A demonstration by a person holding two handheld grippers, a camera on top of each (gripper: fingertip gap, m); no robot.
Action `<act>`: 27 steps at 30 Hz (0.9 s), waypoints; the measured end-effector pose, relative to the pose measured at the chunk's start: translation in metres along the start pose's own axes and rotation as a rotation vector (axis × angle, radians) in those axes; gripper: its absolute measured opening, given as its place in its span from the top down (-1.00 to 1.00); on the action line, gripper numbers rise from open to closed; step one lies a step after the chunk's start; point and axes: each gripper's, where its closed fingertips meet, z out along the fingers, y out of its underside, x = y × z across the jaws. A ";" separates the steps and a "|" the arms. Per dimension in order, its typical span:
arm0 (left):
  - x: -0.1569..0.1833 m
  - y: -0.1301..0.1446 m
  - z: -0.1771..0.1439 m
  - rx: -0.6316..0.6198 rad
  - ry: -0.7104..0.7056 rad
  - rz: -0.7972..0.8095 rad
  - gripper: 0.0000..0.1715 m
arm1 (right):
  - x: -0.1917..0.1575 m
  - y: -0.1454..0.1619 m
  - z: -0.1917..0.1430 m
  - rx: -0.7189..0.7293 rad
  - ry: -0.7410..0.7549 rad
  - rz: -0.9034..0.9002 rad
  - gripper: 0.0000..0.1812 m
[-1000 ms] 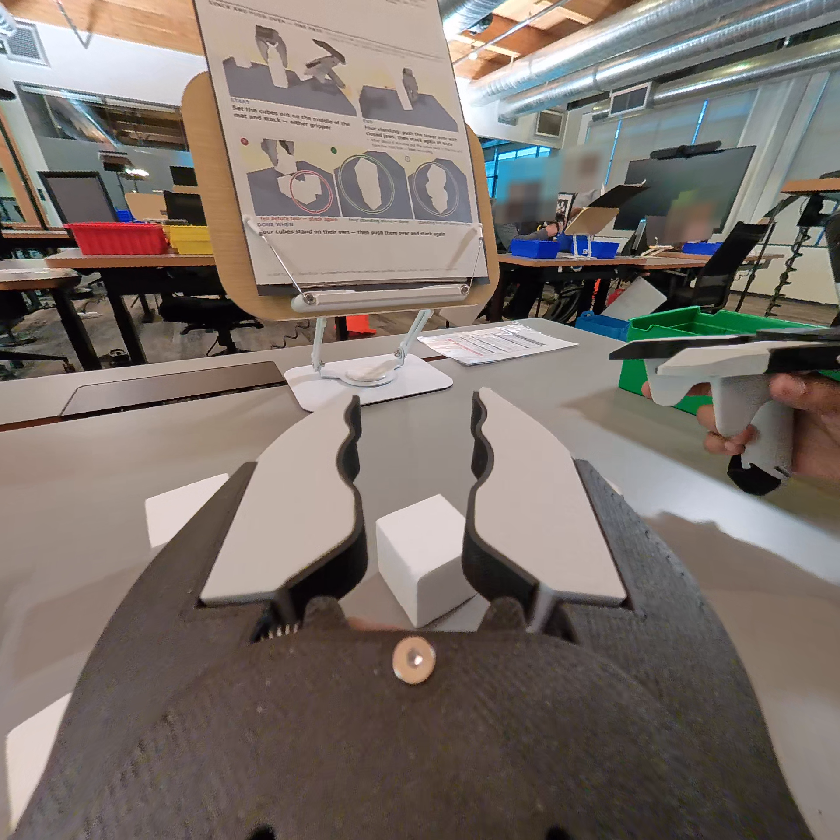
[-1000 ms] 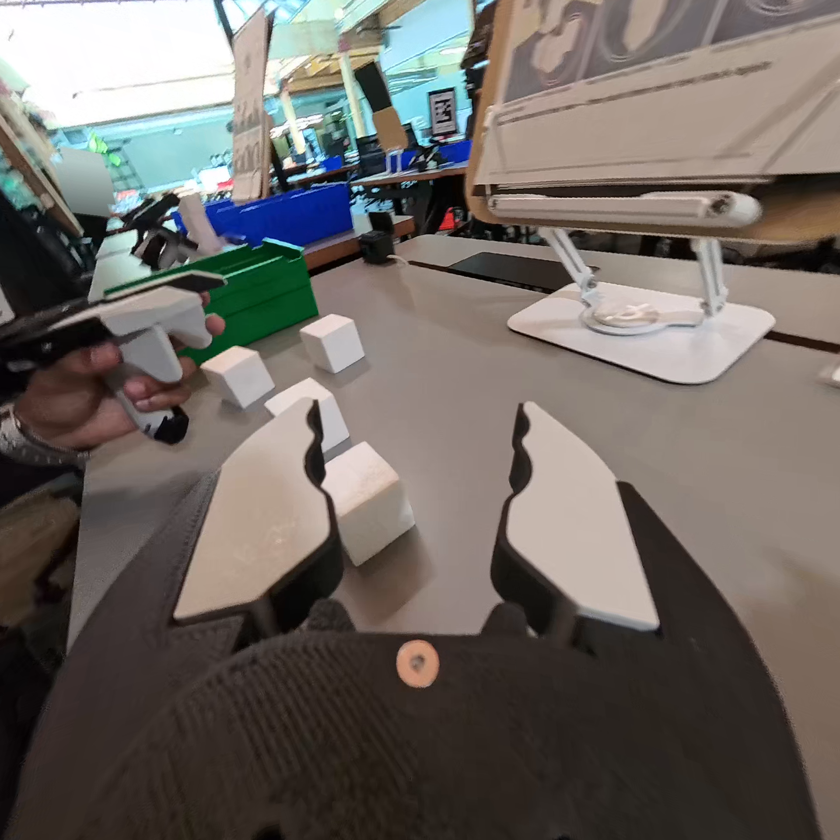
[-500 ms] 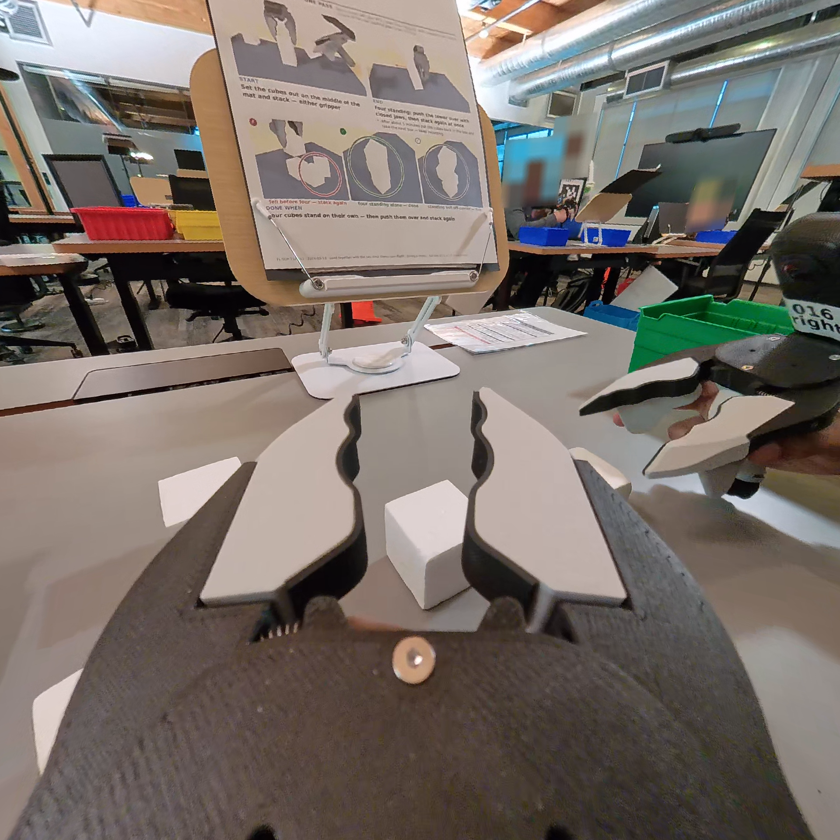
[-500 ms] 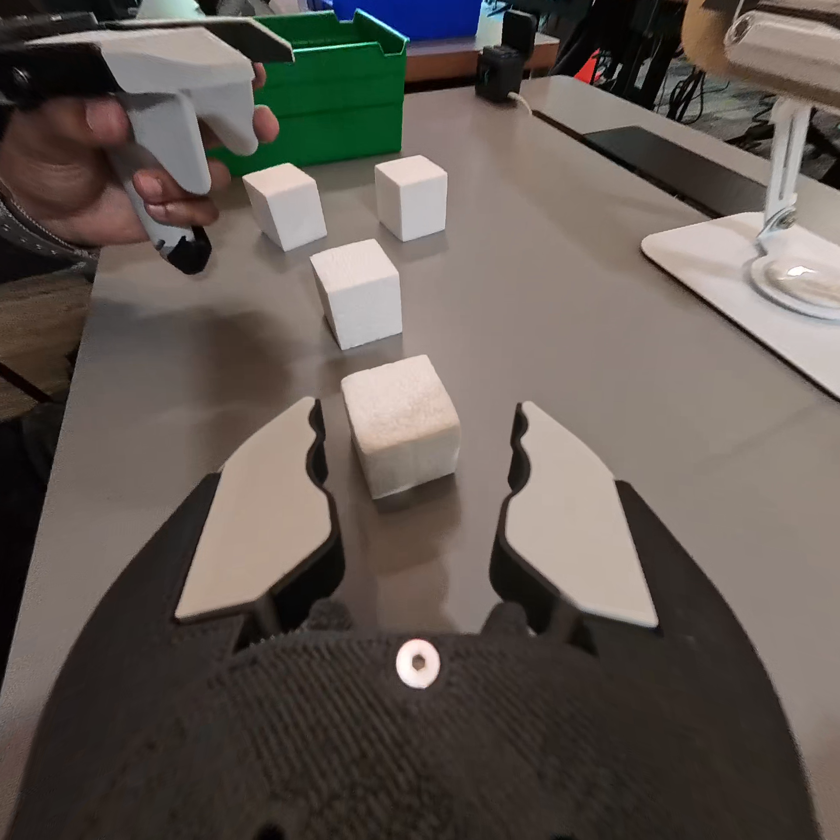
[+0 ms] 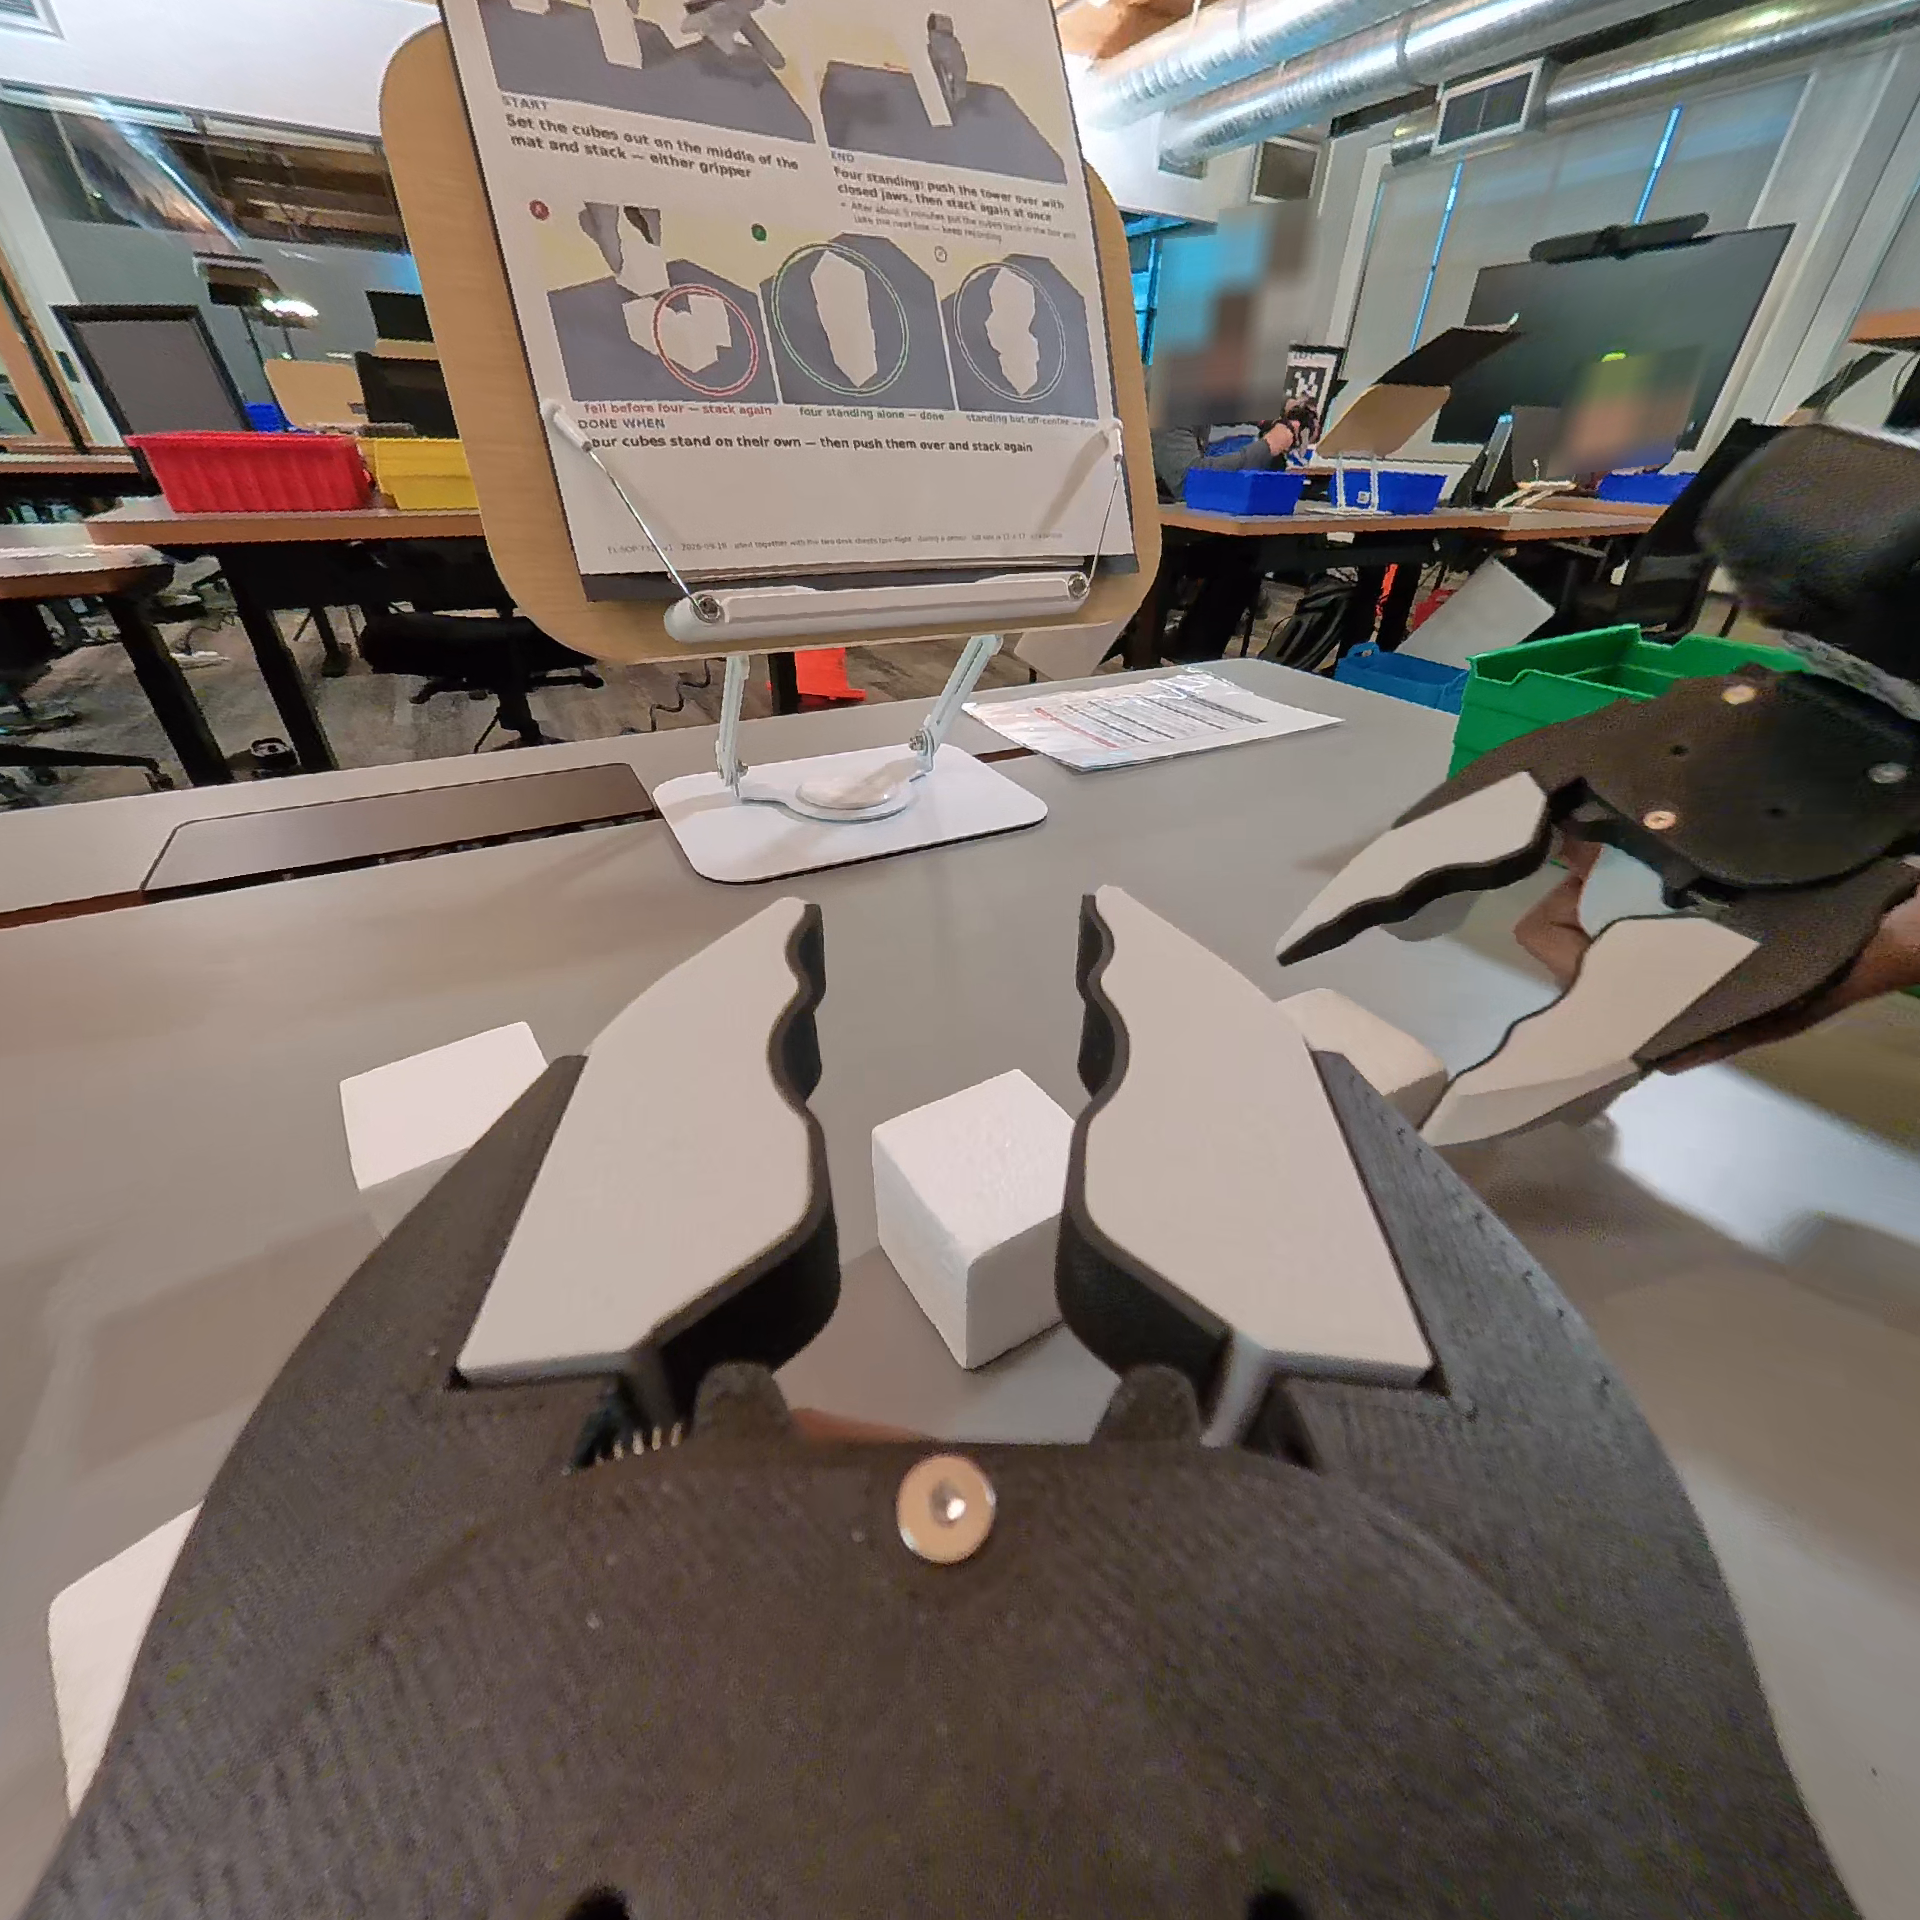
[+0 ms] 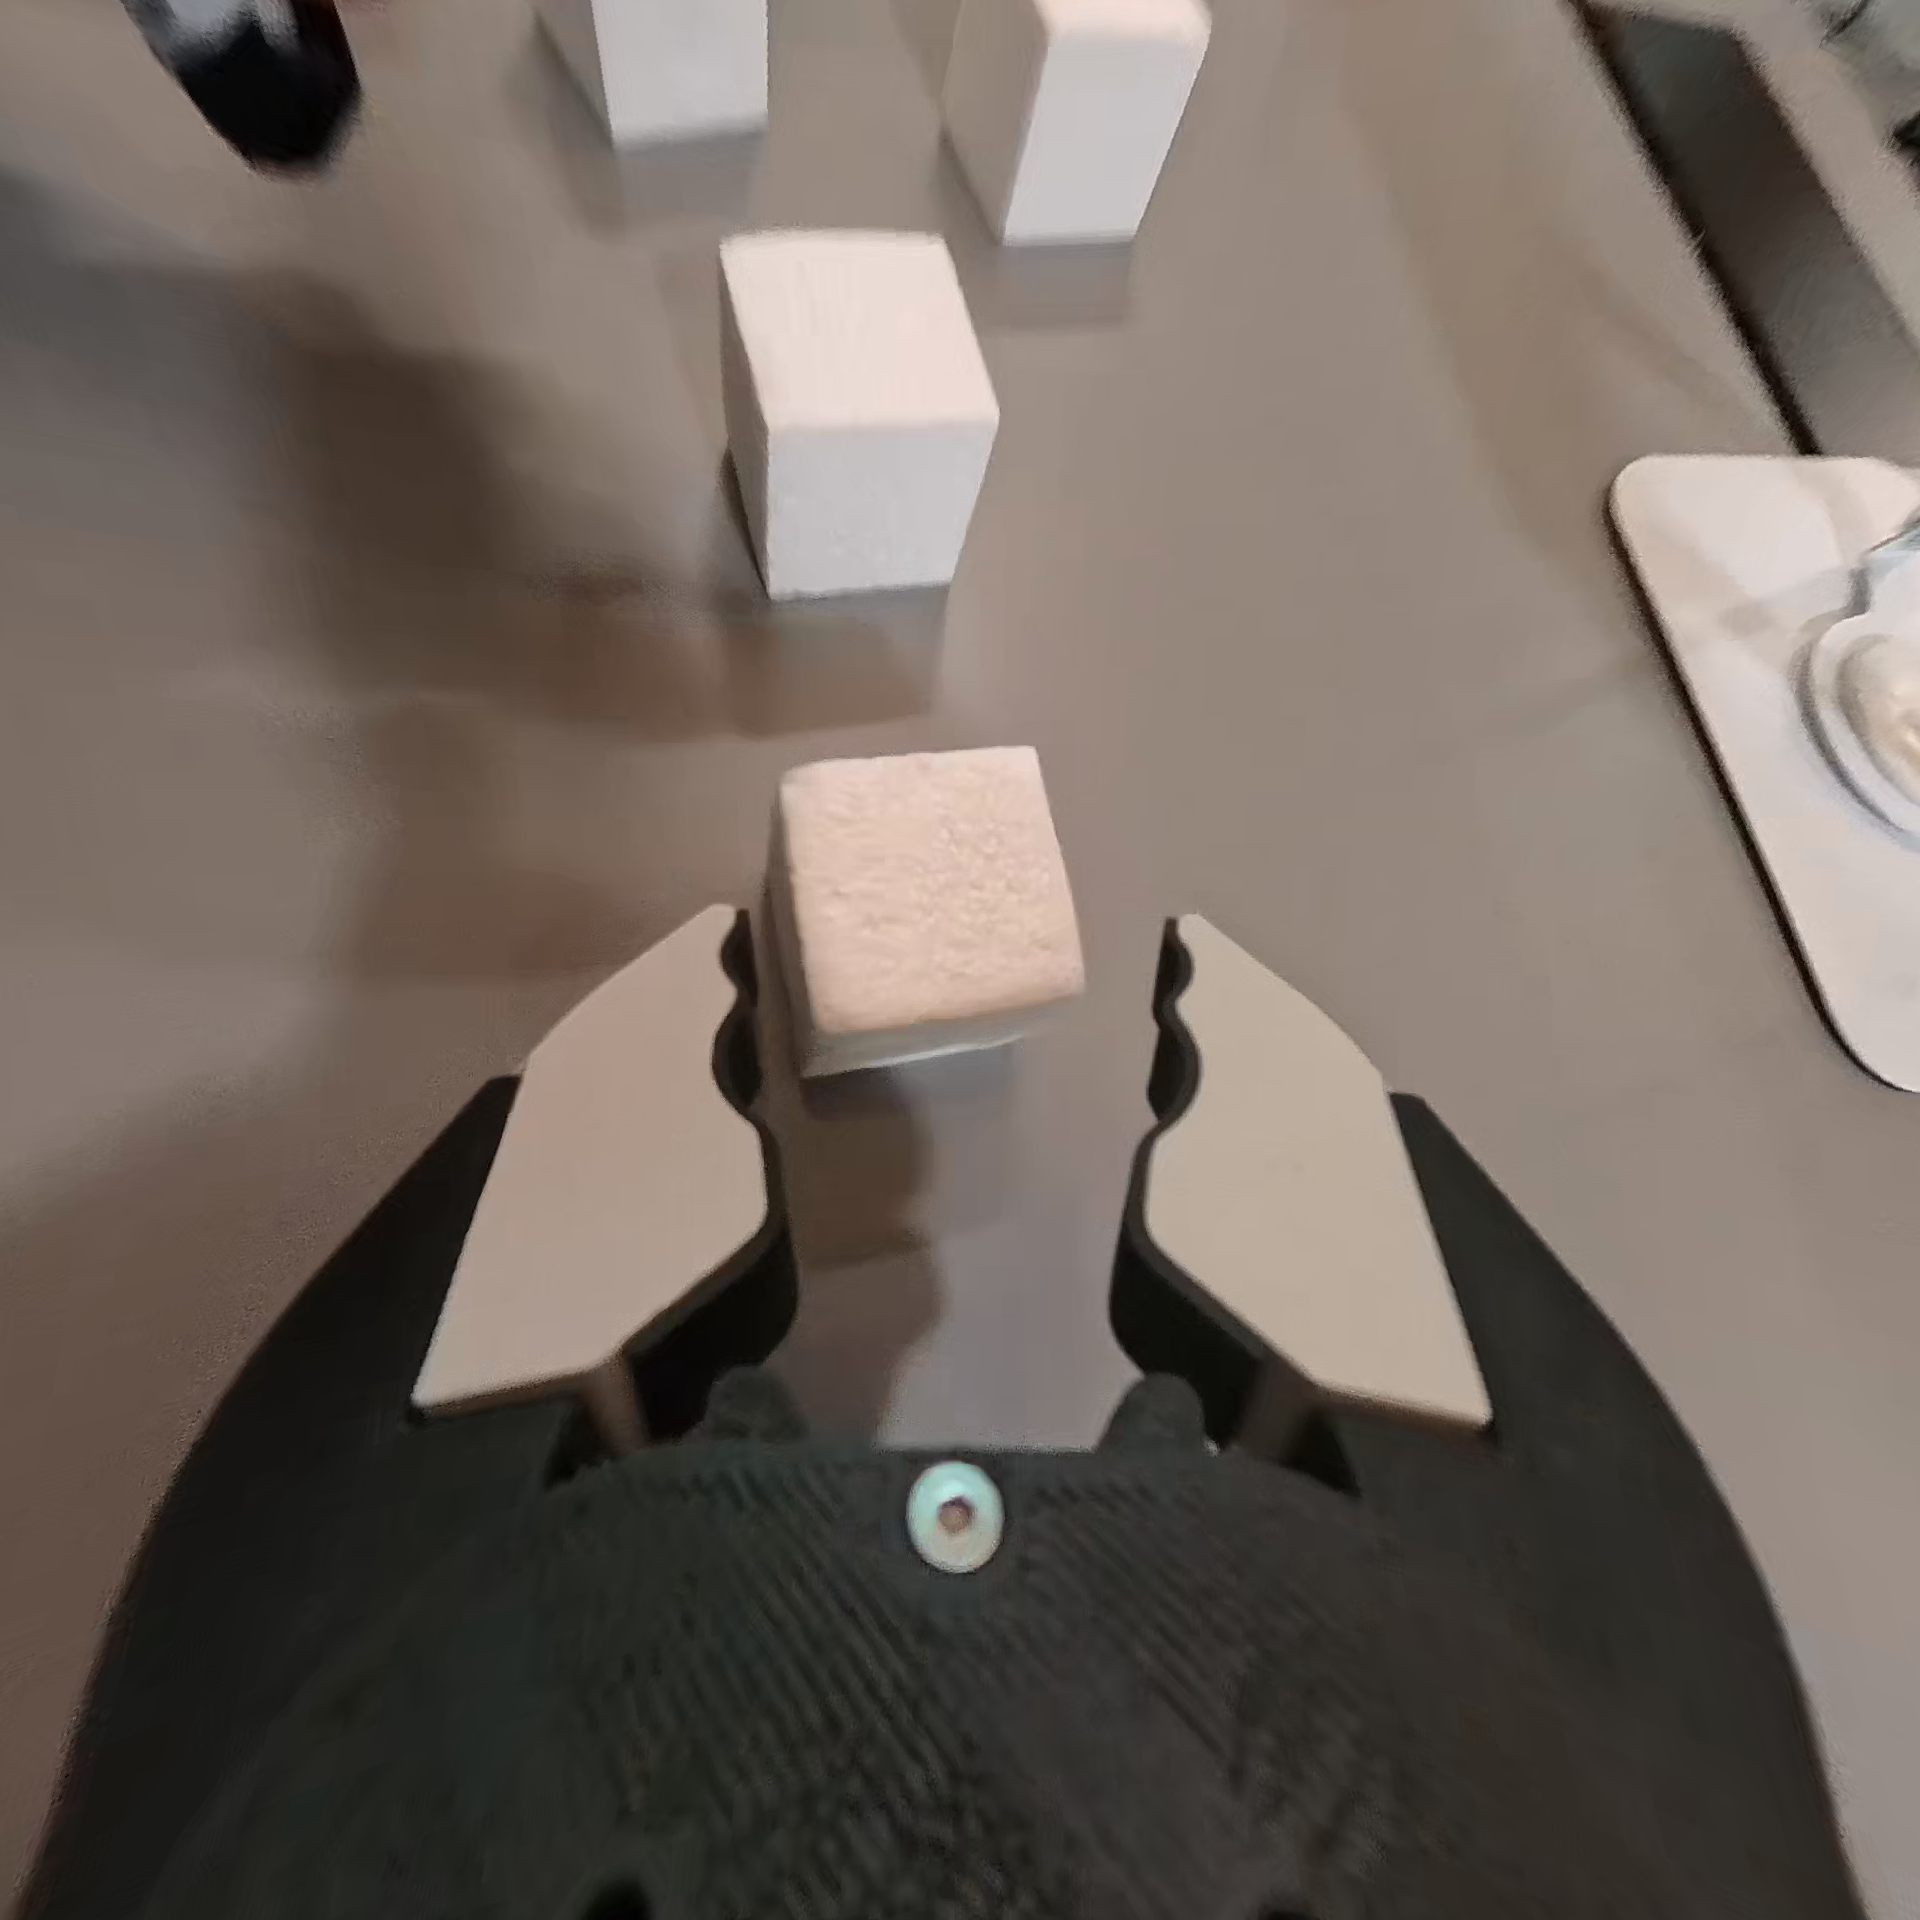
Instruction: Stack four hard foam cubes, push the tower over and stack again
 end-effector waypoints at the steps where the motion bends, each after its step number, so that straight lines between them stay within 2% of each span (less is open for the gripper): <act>1: 0.000 0.000 0.000 -0.002 -0.001 0.005 0.45 | 0.000 0.004 0.004 -0.053 -0.028 -0.008 0.16; 6: 0.000 0.002 0.000 -0.010 -0.008 0.032 0.45 | -0.010 0.008 0.014 -0.185 -0.198 0.022 0.14; 9: 0.001 0.002 0.001 -0.012 -0.010 0.037 0.46 | -0.018 0.010 0.021 -0.253 -0.246 0.004 0.10; 17: 0.002 0.004 0.002 -0.021 -0.009 0.048 0.46 | -0.013 0.002 0.024 -0.321 -0.202 -0.082 0.04; 20: 0.002 0.005 0.002 -0.025 -0.007 0.046 0.46 | -0.010 -0.007 0.022 -0.316 -0.195 -0.112 0.07; 27: 0.002 0.005 0.002 -0.028 -0.008 0.056 0.46 | -0.015 -0.010 0.025 -0.417 -0.212 -0.195 0.17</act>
